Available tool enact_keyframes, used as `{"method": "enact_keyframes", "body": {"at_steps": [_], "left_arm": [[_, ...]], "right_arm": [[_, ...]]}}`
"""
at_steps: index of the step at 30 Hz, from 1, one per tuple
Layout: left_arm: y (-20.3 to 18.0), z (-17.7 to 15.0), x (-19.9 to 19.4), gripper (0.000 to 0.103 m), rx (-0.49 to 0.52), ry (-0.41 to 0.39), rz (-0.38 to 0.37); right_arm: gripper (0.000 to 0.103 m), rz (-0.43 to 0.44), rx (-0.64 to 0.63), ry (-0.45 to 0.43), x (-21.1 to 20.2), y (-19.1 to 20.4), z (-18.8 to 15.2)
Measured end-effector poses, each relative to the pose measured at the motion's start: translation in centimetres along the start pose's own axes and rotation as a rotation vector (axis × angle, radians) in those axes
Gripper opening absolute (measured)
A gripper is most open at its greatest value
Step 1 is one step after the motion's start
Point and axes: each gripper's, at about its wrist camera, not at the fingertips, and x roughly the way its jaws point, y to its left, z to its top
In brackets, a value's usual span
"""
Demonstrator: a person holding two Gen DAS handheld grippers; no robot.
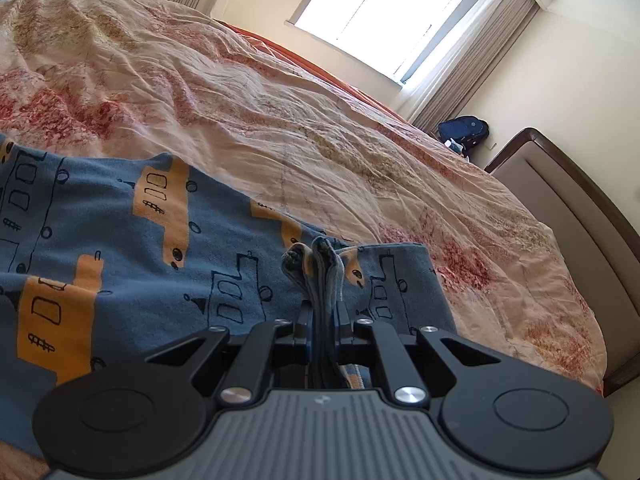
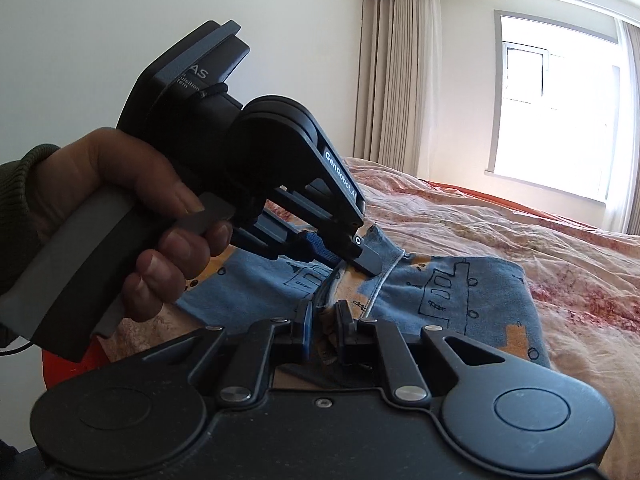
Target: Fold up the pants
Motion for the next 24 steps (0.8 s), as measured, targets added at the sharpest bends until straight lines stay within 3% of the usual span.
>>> {"method": "enact_keyframes", "body": {"at_steps": [4, 8, 15, 24], "left_arm": [[0.6, 0.3, -0.8, 0.008, 0.018, -0.011, -0.005], [1.9, 0.2, -2.4, 0.008, 0.064, -0.028, 0.035], [6.5, 0.8, -3.4, 0.008, 0.033, -0.003, 0.053], [6.6, 1.1, -4.2, 0.008, 0.081, -0.001, 0.046]], "right_arm": [[0.012, 0.012, 0.004, 0.01, 0.4, 0.0, 0.4], [0.012, 0.05, 0.013, 0.021, 1.2, 0.2, 1.2], [0.012, 0.147, 0.02, 0.079, 4.5, 2.9, 2.1], [0.012, 0.161, -0.039, 0.089, 5.8, 3.8, 2.6]]}}
